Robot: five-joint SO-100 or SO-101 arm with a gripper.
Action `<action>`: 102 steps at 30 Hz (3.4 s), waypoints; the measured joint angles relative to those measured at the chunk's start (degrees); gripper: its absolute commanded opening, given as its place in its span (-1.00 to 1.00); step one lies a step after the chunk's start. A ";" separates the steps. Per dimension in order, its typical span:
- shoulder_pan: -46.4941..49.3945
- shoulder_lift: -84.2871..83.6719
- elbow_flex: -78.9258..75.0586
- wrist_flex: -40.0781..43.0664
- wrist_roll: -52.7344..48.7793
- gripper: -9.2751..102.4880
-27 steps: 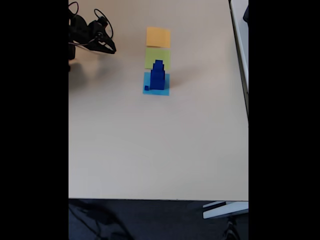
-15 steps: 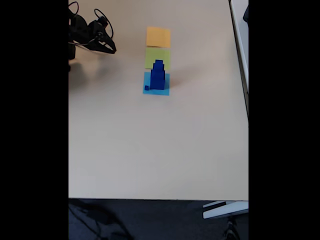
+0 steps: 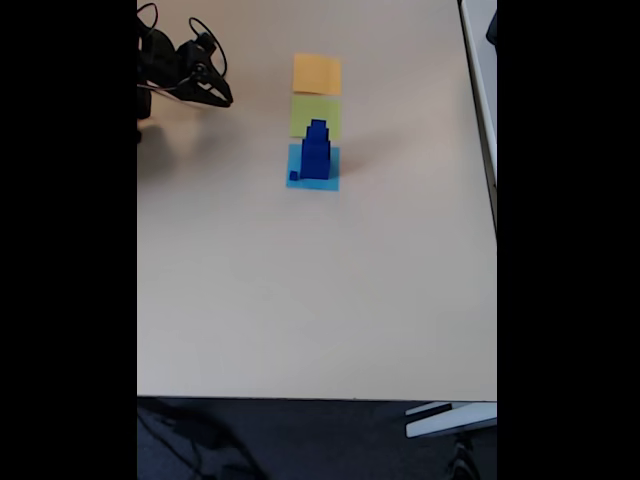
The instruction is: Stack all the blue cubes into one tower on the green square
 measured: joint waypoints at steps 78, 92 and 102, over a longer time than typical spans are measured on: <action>11.25 -4.66 0.00 -19.69 79.10 -0.83; 12.66 -35.16 -7.82 -37.00 77.61 -0.84; 13.36 -49.04 -8.26 -50.01 78.93 -0.84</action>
